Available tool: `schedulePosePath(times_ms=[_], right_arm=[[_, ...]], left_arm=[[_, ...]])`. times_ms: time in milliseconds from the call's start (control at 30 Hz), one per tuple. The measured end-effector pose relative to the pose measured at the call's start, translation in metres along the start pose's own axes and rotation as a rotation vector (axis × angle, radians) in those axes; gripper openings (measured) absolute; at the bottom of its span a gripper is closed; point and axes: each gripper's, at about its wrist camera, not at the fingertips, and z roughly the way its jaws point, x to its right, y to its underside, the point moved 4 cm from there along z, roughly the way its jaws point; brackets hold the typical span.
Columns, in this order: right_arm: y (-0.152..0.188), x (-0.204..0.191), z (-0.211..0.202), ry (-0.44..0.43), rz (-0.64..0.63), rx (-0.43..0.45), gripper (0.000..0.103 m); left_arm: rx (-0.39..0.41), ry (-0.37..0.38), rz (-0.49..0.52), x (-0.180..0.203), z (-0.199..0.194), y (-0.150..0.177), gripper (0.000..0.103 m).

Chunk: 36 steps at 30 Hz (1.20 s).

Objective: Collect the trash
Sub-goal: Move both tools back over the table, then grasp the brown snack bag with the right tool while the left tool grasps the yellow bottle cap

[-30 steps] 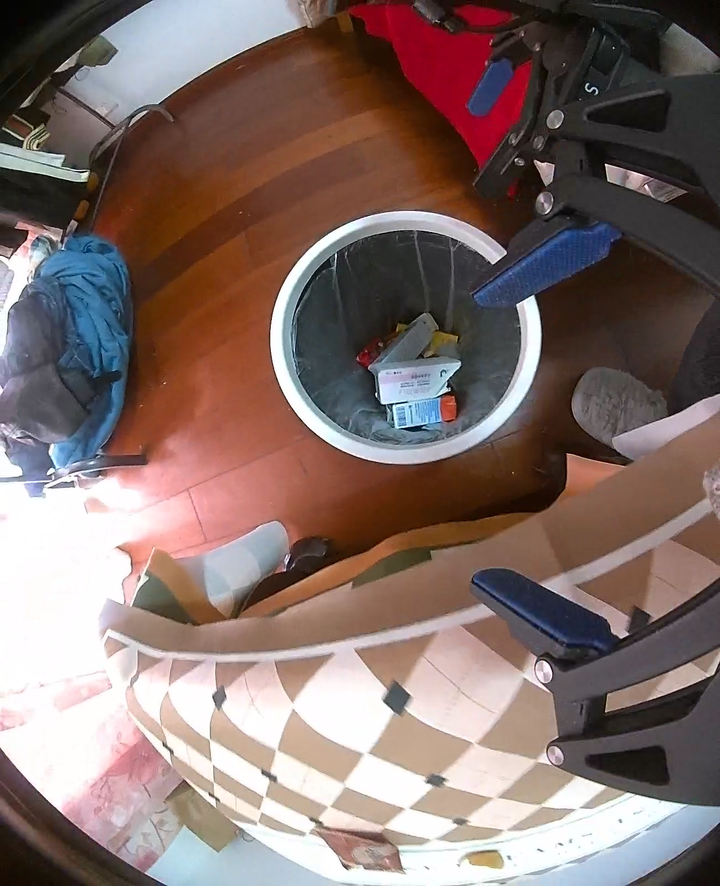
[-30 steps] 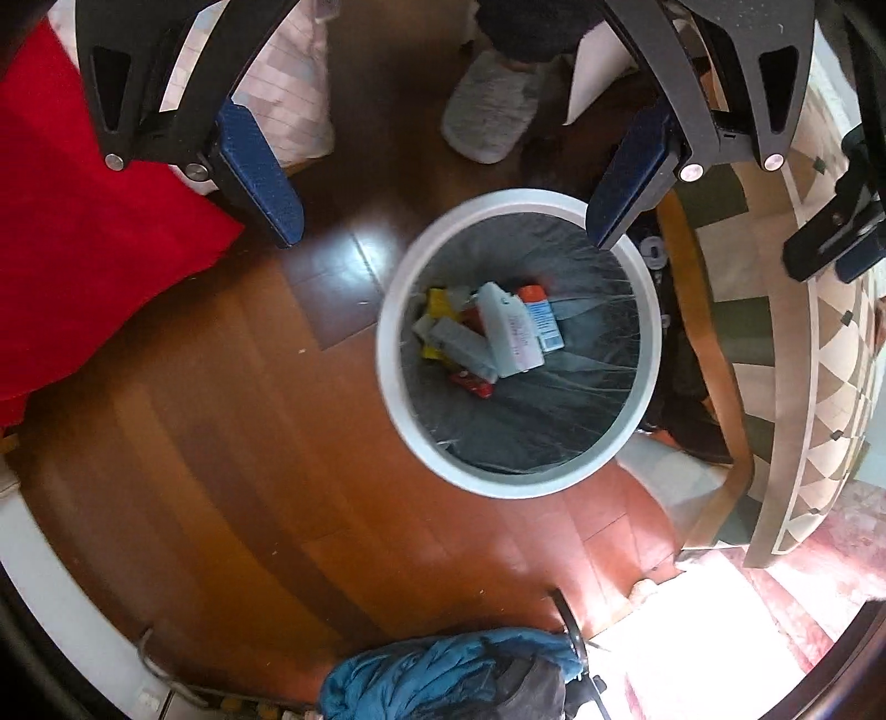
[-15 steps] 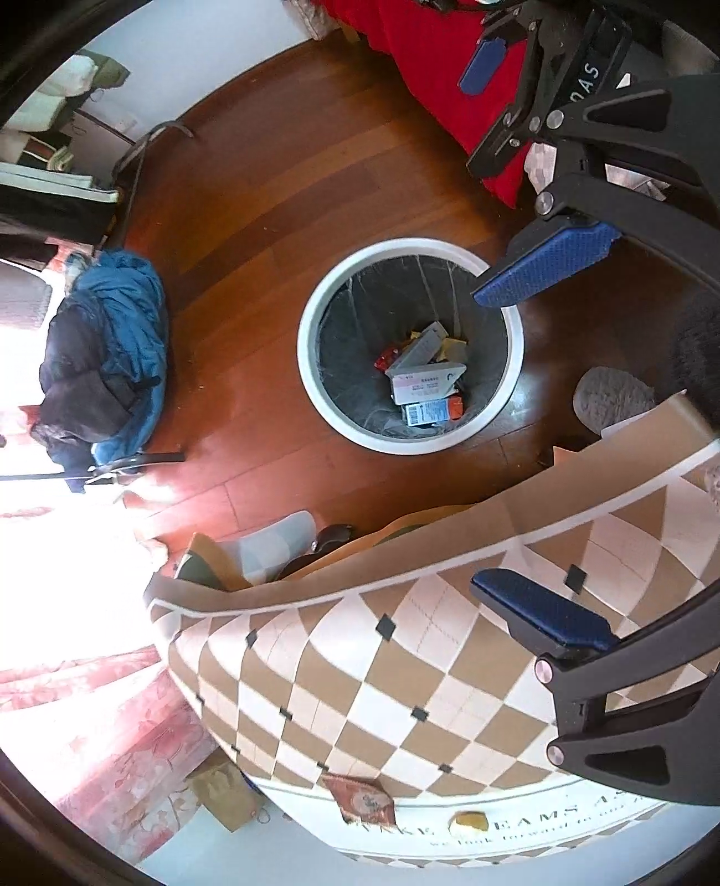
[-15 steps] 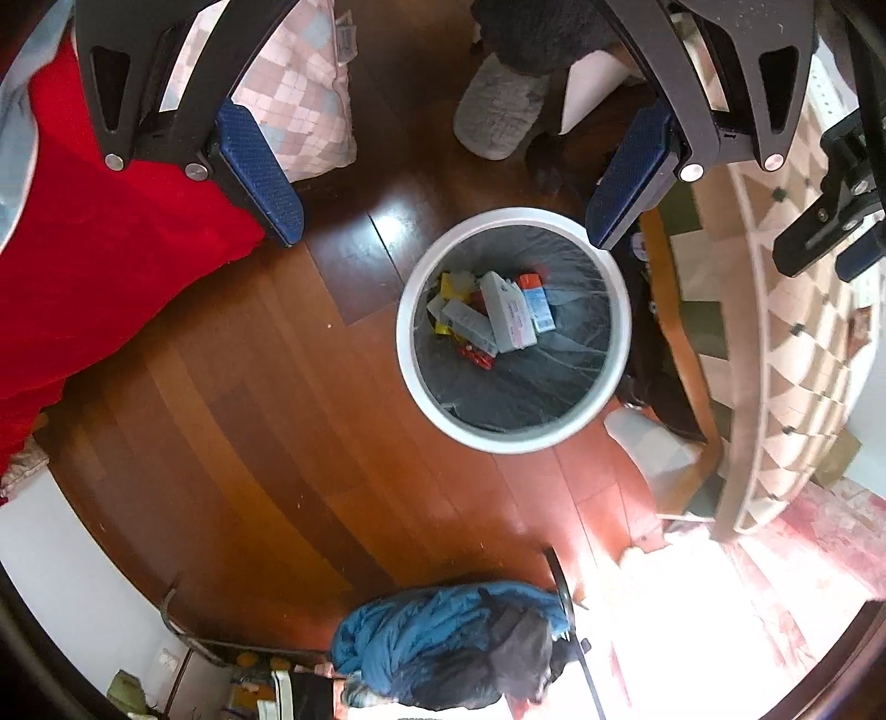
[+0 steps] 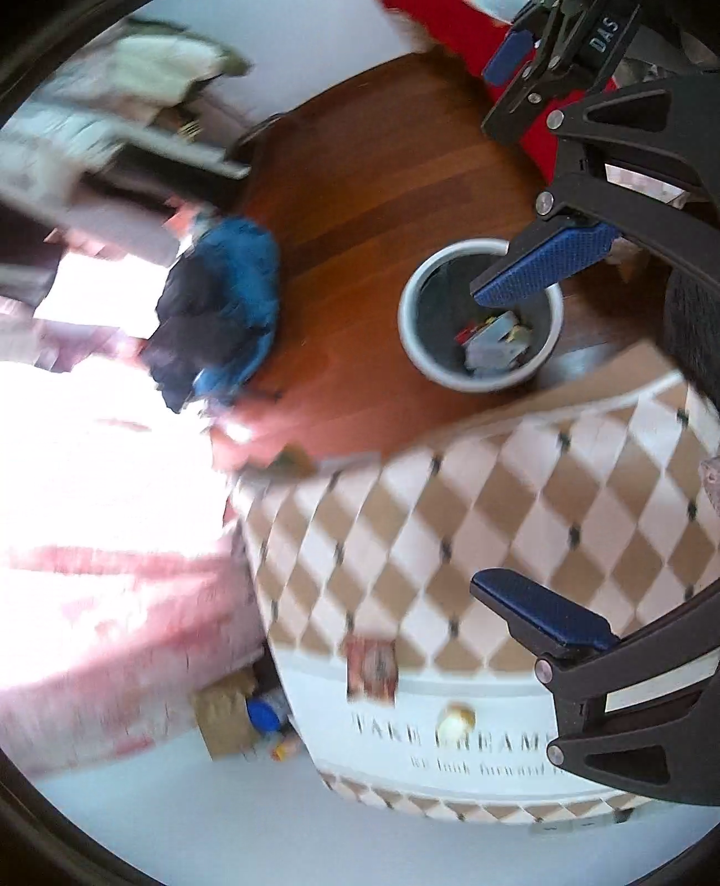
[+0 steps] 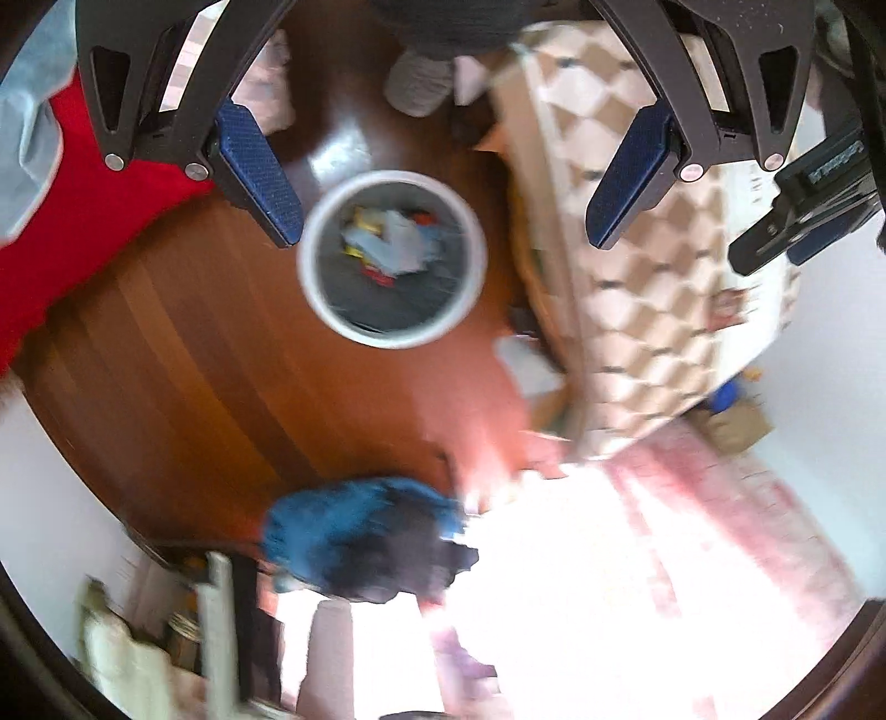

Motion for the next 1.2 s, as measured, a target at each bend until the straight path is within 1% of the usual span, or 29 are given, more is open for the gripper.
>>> schedulePosePath(times_ms=[67, 133, 200, 233, 267, 300, 367, 433, 500, 533, 567, 667, 733, 767, 833, 933, 1033, 1067, 1100, 1133, 1167, 1200], right_arm=[[-0.006, -0.045, 0.001, -0.034, -0.068, -0.004, 0.103], [-0.010, -0.090, 0.011, -0.062, -0.143, -0.017, 0.103], [-0.013, -0.142, 0.029, -0.086, -0.238, -0.042, 0.103], [-0.014, -0.172, 0.042, -0.101, -0.292, -0.058, 0.103], [-0.014, -0.193, 0.054, -0.108, -0.328, -0.075, 0.103], [-0.014, -0.216, 0.067, -0.121, -0.368, -0.092, 0.103], [-0.014, -0.269, 0.101, -0.147, -0.467, -0.139, 0.103], [-0.011, -0.311, 0.134, -0.130, -0.582, -0.178, 0.103], [-0.010, -0.352, 0.169, -0.107, -0.706, -0.203, 0.103], [-0.009, -0.370, 0.187, -0.093, -0.777, -0.216, 0.103], [-0.007, -0.387, 0.208, -0.062, -0.858, -0.236, 0.103], [0.000, -0.418, 0.253, 0.020, -1.042, -0.253, 0.103], [0.003, -0.431, 0.273, 0.038, -1.117, -0.266, 0.103], [0.002, -0.436, 0.282, 0.035, -1.133, -0.270, 0.103], [0.000, -0.442, 0.295, 0.010, -1.129, -0.287, 0.103], [-0.009, -0.446, 0.306, -0.068, -1.057, -0.307, 0.102], [-0.012, -0.444, 0.308, -0.125, -0.973, -0.306, 0.095], [-0.012, -0.441, 0.306, -0.140, -0.932, -0.306, 0.090], [-0.012, -0.439, 0.303, -0.137, -0.914, -0.289, 0.080], [-0.010, -0.437, 0.298, -0.138, -0.892, -0.272, 0.073], [-0.006, -0.436, 0.295, -0.135, -0.873, -0.263, 0.061], [-0.006, -0.431, 0.291, -0.123, -0.842, -0.259, 0.059]], left_arm=[[0.012, -0.036, -0.047, -0.035, -0.007, -0.001, 0.097], [0.024, -0.088, -0.108, -0.082, -0.012, 0.000, 0.097], [0.014, -0.162, -0.184, -0.137, -0.007, 0.005, 0.097], [0.004, -0.185, -0.214, -0.158, -0.003, 0.011, 0.097], [-0.013, -0.206, -0.251, -0.181, 0.004, 0.017, 0.097], [-0.042, -0.241, -0.306, -0.214, 0.015, 0.026, 0.097], [-0.078, -0.287, -0.371, -0.254, 0.031, 0.043, 0.097], [-0.118, -0.339, -0.439, -0.297, 0.054, 0.063, 0.097], [-0.160, -0.364, -0.486, -0.328, 0.076, 0.079, 0.097], [-0.175, -0.372, -0.500, -0.336, 0.084, 0.083, 0.097], [-0.190, -0.376, -0.515, -0.346, 0.094, 0.088, 0.097], [-0.220, -0.373, -0.537, -0.360, 0.113, 0.096, 0.097], [-0.225, -0.369, -0.537, -0.364, 0.123, 0.096, 0.097], [-0.228, -0.361, -0.538, -0.365, 0.128, 0.095, 0.097], [-0.228, -0.350, -0.537, -0.365, 0.131, 0.094, 0.097], [-0.223, -0.313, -0.541, -0.361, 0.137, 0.087, 0.097], [-0.200, -0.255, -0.532, -0.353, 0.136, 0.079, 0.097], [-0.186, -0.236, -0.529, -0.350, 0.134, 0.078, 0.097], [-0.175, -0.211, -0.522, -0.347, 0.133, 0.076, 0.096], [-0.170, -0.188, -0.516, -0.344, 0.133, 0.076, 0.096], [-0.168, -0.157, -0.502, -0.339, 0.134, 0.074, 0.096], [-0.169, -0.140, -0.487, -0.334, 0.137, 0.072, 0.096]])
